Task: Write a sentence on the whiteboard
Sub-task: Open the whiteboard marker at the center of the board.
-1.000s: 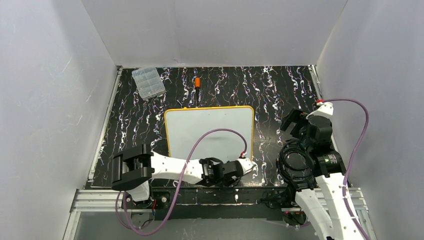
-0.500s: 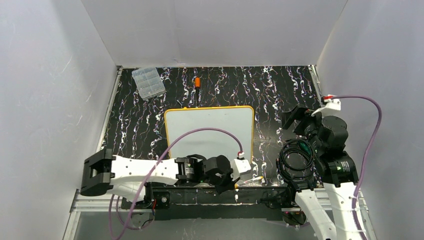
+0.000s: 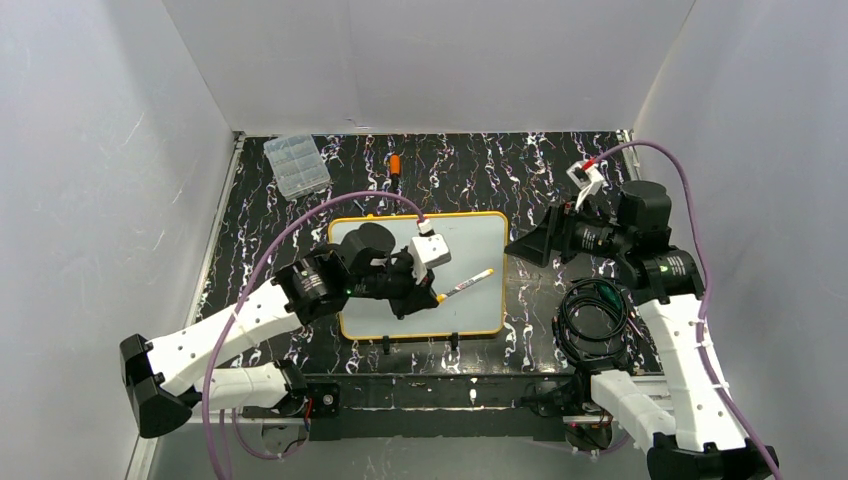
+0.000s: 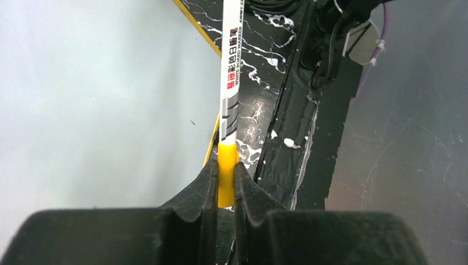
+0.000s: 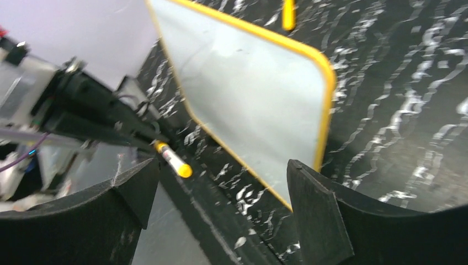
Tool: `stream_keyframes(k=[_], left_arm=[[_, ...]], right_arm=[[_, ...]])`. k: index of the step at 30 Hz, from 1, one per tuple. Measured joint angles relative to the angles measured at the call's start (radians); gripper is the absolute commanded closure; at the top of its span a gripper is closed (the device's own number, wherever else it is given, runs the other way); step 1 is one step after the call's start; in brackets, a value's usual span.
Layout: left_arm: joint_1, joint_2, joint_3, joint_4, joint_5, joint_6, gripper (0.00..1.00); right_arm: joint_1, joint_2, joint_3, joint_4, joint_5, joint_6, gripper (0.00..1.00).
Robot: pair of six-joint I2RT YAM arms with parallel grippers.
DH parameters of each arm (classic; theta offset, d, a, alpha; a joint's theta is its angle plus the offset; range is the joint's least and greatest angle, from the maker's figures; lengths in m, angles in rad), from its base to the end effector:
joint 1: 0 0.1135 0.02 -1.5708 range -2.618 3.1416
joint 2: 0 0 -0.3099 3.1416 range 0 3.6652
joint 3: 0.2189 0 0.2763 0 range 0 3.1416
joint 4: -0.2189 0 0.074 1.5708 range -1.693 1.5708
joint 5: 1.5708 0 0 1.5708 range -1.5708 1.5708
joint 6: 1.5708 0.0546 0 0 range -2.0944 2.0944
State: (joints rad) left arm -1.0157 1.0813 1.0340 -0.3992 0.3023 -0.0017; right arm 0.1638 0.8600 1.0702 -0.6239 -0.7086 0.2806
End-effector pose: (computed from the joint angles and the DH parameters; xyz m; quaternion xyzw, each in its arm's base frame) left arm 0.1234 -0.2298 0.3797 0.4763 0.6923 -0.3679 0.3982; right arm 0.1666 0.0636 0.4169 -0.1435 0.7950 0.3964 0.4362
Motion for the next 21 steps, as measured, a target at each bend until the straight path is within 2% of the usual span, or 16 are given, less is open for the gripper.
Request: stream_keyframes(k=[4,8,11,15,18,21], left_arm=[[0.048,-0.002,0.002,-0.039,0.073,0.048,1.0],[0.074,-0.011,-0.005,-0.045,0.128,0.069,1.0],[0.084,-0.036,-0.026,-0.039,0.172,0.069,1.0],[0.084,-0.027,-0.026,-0.035,0.215,0.072,1.0],[0.084,-0.008,-0.026,-0.035,0.237,0.072,1.0],[0.084,-0.003,-0.027,-0.034,0.259,0.072,1.0]], right_arm=[[0.001,0.031,0.0,-0.006,-0.171,-0.001,0.21],[0.034,0.068,0.0,-0.007,-0.247,-0.001,0.31],[0.097,0.1,-0.005,-0.004,-0.26,-0.003,0.32],[0.257,0.124,-0.031,0.023,-0.23,0.017,0.32],[0.36,0.137,-0.034,0.039,-0.208,0.029,0.36],[0.407,0.154,-0.034,0.041,-0.187,0.02,0.42]])
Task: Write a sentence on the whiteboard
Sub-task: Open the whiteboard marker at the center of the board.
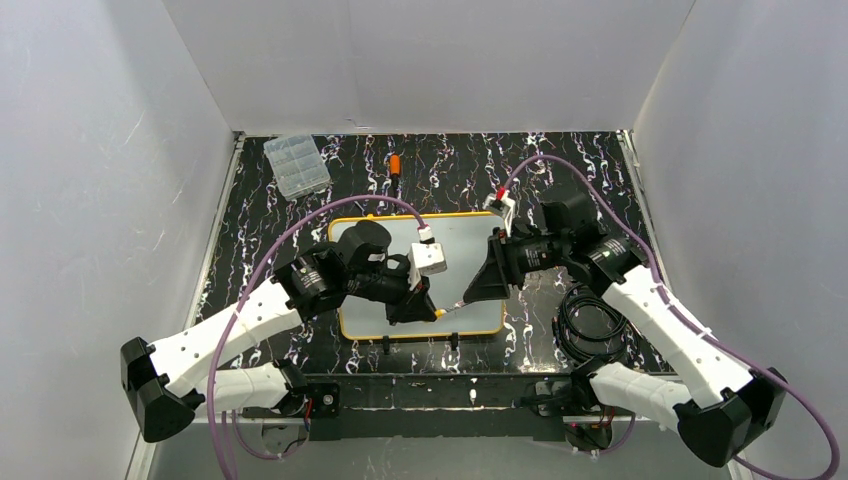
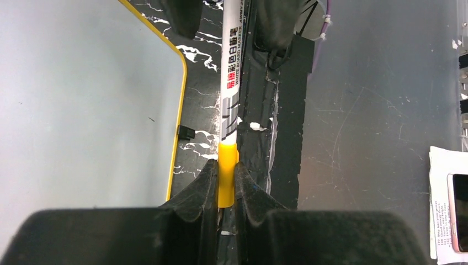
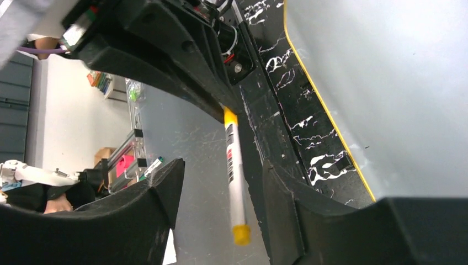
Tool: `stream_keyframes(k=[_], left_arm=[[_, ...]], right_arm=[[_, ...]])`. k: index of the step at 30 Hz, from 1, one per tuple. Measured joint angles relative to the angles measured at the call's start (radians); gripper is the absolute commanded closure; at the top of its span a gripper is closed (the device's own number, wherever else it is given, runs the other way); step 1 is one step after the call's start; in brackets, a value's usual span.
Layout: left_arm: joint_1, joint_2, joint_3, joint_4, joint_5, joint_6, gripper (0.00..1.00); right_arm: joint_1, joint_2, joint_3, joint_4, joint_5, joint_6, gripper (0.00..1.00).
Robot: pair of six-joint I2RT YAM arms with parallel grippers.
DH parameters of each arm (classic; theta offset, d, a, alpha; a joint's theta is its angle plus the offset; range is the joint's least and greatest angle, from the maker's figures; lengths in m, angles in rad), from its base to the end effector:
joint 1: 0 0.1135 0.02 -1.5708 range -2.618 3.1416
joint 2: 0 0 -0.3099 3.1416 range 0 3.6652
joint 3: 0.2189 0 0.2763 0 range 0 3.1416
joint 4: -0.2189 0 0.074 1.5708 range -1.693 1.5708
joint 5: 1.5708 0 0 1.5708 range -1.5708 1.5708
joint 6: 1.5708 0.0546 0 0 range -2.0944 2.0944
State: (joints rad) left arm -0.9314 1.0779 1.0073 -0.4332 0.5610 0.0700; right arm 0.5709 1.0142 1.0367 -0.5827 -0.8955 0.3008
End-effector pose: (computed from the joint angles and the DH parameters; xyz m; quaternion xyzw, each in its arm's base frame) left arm 0.1270 -0.2195 0.3693 0.5207 0.6582 -0.4206 0.3445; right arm 0.1589 0.1527 0.3852 -0.3139 0.7534 0.5276 0.2356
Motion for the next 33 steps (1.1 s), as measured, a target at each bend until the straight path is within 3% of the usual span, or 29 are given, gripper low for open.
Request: stream_keyframes(k=[12,18,19,20,21,22,23,25,27,30,33], left_arm=[[0.0,0.002,0.0,0.008,0.035,0.0,1.0],[0.0,0.002,0.0,0.01,0.034,-0.002,1.0],[0.0,0.003,0.0,0.01,0.035,-0.003,0.96],[0.0,0.003,0.0,0.013,0.035,-0.003,0.8],[0.0,0.003,0.0,0.017,0.034,-0.006,0.56],[0.0,0.003,0.0,0.022,0.032,-0.011,0.43],[0.001,0.003,0.0,0.027,0.029,-0.014,0.33],[0.017,-0.003,-0.006,0.045,0.031,-0.06,0.25],[0.048,-0.02,-0.02,0.074,0.05,-0.098,0.26],[0.113,-0.053,-0.044,0.142,0.129,-0.173,0.41],[0.146,-0.063,-0.044,0.197,0.233,-0.218,0.45]], right_arm=[[0.098,0.066,0.001,-0.08,0.059,-0.058,0.67],[0.099,0.061,0.001,-0.074,0.047,-0.057,0.89],[0.1,0.058,0.001,-0.072,0.048,-0.058,0.93],[0.1,0.053,0.001,-0.072,0.049,-0.057,0.94],[0.1,0.048,0.001,-0.072,0.05,-0.058,0.95],[0.1,0.041,0.001,-0.072,0.05,-0.058,0.95],[0.1,0.031,0.0,-0.066,0.05,-0.056,0.96],[0.1,0.002,-0.001,-0.028,0.044,-0.041,0.98],[0.1,-0.032,-0.002,0.017,0.032,-0.027,0.99],[0.1,-0.077,-0.003,0.09,0.012,0.0,0.99],[0.099,-0.094,-0.003,0.149,0.001,0.02,0.99]])
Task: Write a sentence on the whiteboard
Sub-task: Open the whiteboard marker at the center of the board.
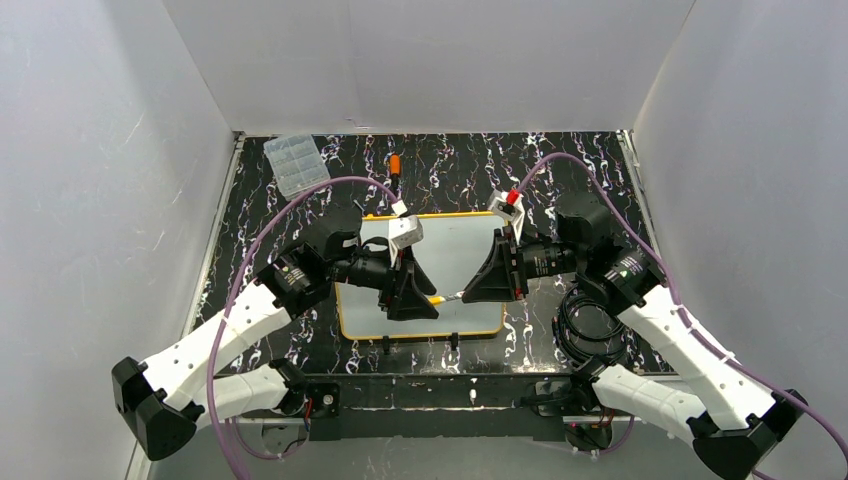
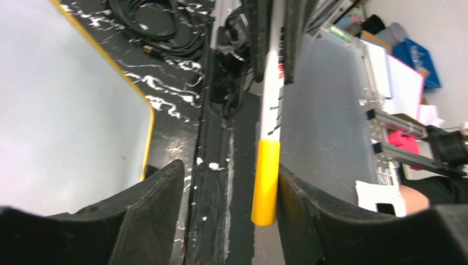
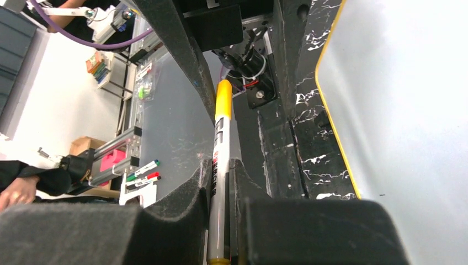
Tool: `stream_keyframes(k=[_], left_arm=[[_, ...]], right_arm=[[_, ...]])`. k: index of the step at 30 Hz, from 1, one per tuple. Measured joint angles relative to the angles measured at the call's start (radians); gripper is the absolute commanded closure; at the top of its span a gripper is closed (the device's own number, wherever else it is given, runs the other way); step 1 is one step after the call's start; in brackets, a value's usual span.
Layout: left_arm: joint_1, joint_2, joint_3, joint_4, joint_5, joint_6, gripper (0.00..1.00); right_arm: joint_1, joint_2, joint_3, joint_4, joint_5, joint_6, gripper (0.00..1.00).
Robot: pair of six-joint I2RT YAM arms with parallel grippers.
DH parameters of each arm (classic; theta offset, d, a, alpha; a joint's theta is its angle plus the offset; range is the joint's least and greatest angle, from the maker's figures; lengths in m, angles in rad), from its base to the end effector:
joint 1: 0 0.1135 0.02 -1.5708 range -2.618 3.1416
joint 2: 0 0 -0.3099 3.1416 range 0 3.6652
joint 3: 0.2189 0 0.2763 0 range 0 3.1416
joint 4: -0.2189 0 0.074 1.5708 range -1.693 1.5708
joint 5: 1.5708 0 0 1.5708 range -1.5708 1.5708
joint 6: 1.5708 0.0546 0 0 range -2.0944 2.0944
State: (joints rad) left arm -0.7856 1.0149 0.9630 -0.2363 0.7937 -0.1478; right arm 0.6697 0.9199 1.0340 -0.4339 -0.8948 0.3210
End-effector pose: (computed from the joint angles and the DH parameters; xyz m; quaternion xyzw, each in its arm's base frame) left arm 0.1397 -0.1948 0.3908 0.4513 0.6293 -0.5249 0.3534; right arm 0.1273 0.1551 0.4164 -0.3762 0.6759 0.5595 0.2977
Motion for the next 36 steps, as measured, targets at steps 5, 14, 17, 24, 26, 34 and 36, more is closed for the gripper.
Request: stream_keyframes(k=[5,14,17,24,26,34,36], left_arm=[[0.012,0.001,0.0,0.029,0.123,-0.03,0.61],[0.012,0.019,0.001,0.04,0.224,-0.046,0.6],[0.012,0.024,0.001,0.072,0.244,-0.069,0.6],[0.012,0.025,0.0,0.095,0.25,-0.09,0.81],[0.013,0.025,0.0,0.095,0.247,-0.092,0.95],[0.019,0.031,0.0,0.076,0.226,-0.079,1.0],[0.019,0.031,0.003,0.059,0.224,-0.055,1.0]], right_arm=[[0.0,0.001,0.0,0.02,-0.031,0.021,0.99],[0.0,0.01,-0.002,0.021,-0.037,0.024,0.99],[0.0,0.019,-0.003,0.021,-0.042,0.024,0.99],[0.0,0.024,-0.016,0.023,-0.054,0.024,0.99],[0.003,0.024,-0.016,0.024,-0.06,0.024,0.99],[0.005,0.021,-0.016,0.02,-0.041,0.018,0.99],[0.007,0.017,-0.016,0.018,-0.03,0.014,0.99]])
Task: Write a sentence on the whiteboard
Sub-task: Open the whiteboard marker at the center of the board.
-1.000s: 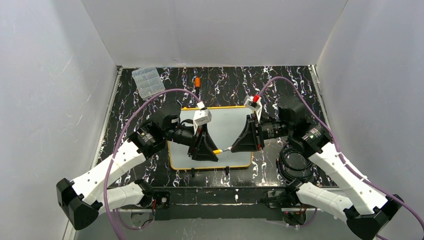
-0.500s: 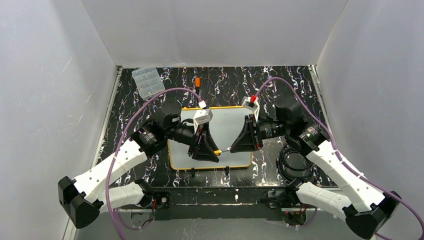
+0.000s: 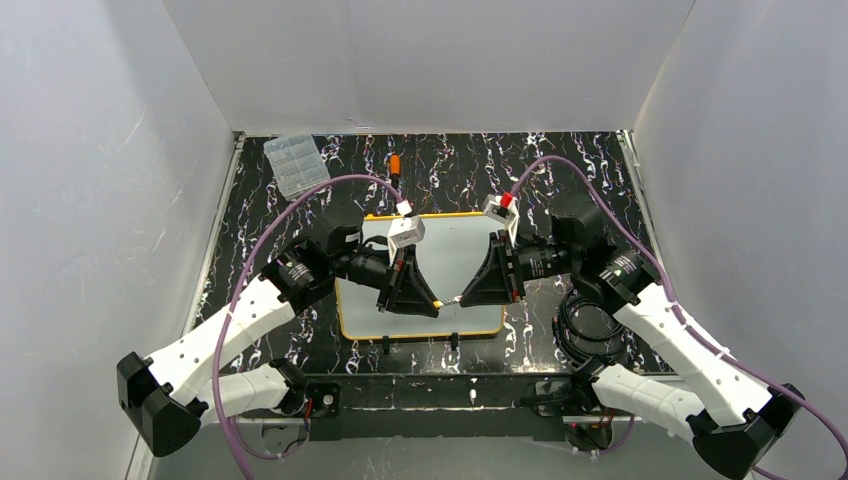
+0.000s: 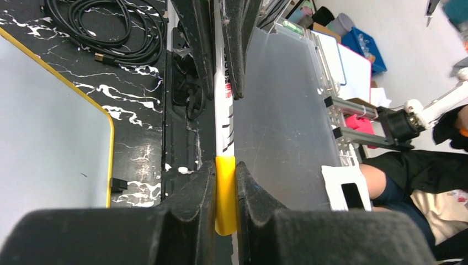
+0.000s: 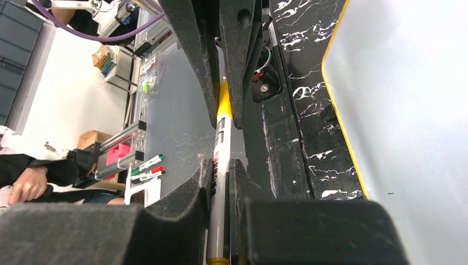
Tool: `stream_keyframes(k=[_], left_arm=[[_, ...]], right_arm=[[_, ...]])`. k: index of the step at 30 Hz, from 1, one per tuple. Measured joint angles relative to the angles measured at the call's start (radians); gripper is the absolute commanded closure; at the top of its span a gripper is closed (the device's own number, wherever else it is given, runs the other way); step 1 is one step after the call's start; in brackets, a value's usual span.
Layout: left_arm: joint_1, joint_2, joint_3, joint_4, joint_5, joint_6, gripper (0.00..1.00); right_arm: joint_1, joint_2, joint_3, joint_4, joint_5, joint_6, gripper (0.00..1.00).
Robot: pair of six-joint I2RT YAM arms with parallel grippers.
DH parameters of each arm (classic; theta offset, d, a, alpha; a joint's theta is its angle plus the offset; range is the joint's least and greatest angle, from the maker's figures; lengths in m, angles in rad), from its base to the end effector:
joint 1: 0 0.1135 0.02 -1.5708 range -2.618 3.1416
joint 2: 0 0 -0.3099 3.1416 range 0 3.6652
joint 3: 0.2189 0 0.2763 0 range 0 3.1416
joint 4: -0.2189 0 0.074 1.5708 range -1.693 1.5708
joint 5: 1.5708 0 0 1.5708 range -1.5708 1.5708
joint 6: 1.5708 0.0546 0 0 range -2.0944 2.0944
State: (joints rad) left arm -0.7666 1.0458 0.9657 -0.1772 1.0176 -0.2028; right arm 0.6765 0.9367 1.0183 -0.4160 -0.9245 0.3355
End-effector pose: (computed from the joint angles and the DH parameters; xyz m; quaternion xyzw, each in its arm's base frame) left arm 0.1389 -0.1983 0.3938 0.4781 0.5816 -0.5898 0.2920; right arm 0.1297 0.1600 0.4099 -0.3785 0.6750 0.5693 0.2776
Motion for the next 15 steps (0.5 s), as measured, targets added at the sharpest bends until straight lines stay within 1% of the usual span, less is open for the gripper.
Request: stream_keyframes(k=[7,11,15], left_arm=[[0.0,0.002,0.055,-0.108,-0.029,0.119,1.0],[0.016,0.005,0.069,-0.131,-0.014,0.173,1.0],[0.05,-0.016,0.072,-0.253,0.018,0.225,1.0]], right_arm=[[0.01,-0.011,0.005,-0.006,0.016,-0.042,0.99],[0.014,-0.01,0.026,-0.028,0.035,-0.077,0.99],[-0.002,-0.034,0.066,-0.115,0.031,-0.105,0.99]])
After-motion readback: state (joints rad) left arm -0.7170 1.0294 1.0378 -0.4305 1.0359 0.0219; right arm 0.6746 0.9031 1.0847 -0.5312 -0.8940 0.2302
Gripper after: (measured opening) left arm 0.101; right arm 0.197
